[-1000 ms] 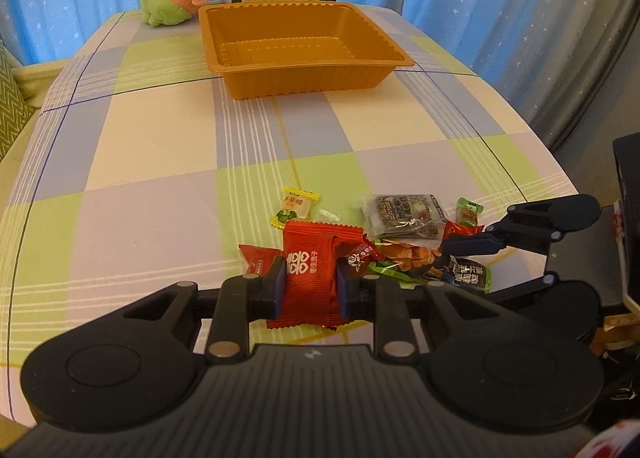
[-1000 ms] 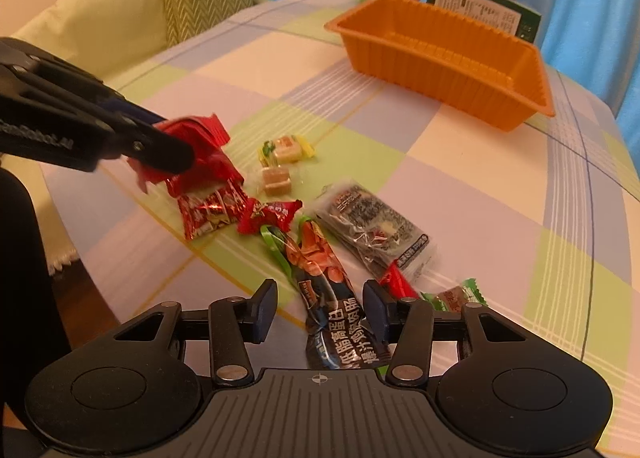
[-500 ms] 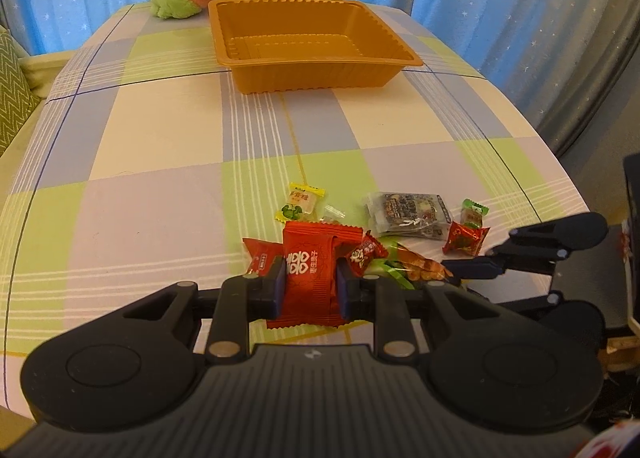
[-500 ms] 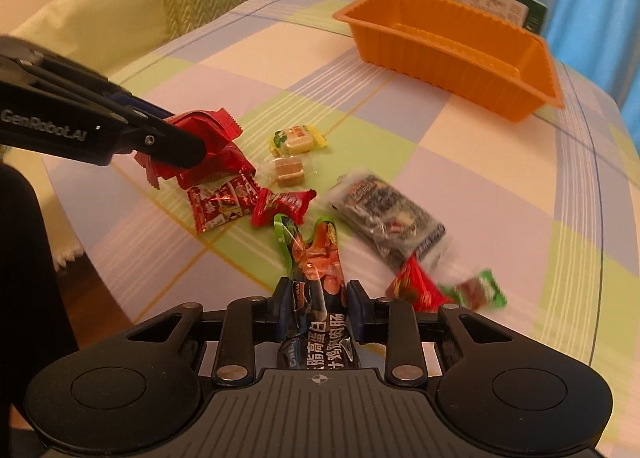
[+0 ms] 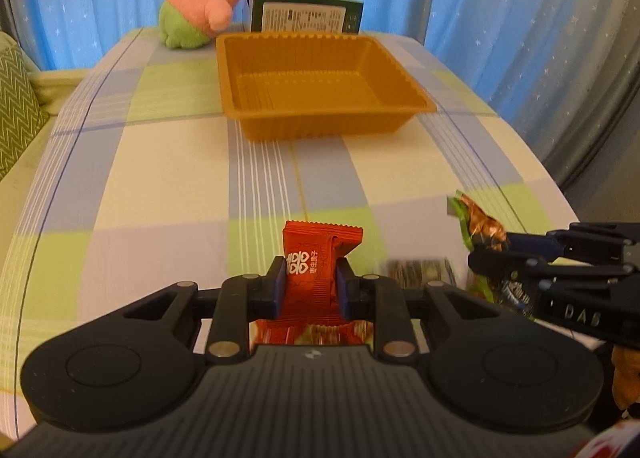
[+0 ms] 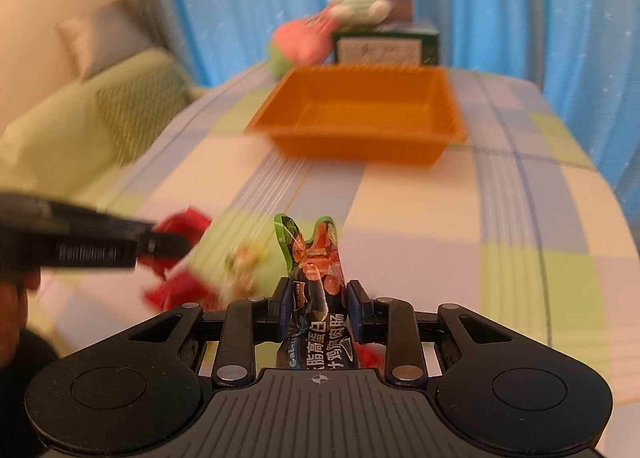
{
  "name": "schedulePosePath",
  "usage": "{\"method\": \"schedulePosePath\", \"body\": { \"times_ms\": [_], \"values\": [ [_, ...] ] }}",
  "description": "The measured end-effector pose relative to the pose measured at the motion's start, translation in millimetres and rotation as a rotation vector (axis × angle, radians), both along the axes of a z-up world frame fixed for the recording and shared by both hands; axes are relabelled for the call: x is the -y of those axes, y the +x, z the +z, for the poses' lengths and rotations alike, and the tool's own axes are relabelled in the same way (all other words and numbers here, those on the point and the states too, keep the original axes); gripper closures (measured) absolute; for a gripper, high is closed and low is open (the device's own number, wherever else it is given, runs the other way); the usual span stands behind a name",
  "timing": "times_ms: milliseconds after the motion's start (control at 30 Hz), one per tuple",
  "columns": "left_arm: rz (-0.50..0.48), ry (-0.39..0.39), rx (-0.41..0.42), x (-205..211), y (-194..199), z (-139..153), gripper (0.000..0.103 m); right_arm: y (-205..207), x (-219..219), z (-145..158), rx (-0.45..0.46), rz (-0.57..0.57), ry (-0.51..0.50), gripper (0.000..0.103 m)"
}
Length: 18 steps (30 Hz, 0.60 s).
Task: Organize snacks
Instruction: 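Carry both held snacks to the orange tray and open both tools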
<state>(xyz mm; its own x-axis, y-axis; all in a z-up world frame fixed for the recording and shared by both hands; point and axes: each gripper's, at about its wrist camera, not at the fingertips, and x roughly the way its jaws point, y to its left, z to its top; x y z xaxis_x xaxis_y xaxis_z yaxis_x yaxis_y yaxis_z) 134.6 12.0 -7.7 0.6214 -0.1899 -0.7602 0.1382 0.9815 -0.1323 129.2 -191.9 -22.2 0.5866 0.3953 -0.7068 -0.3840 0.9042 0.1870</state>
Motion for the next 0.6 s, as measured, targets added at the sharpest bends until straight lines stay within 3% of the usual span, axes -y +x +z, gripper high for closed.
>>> {"method": "schedulePosePath", "body": {
  "times_ms": [300, 600],
  "values": [
    [0.02, -0.007, 0.101, 7.7, 84.1, 31.6, 0.08, 101.4, 6.3, 33.8, 0.047, -0.082, 0.046, 0.074],
    [0.056, -0.023, 0.124, 2.5, 165.6, 34.7, 0.08, 194.0, 5.9, 32.8, -0.003, -0.154, 0.105, 0.074]
  ]
}}
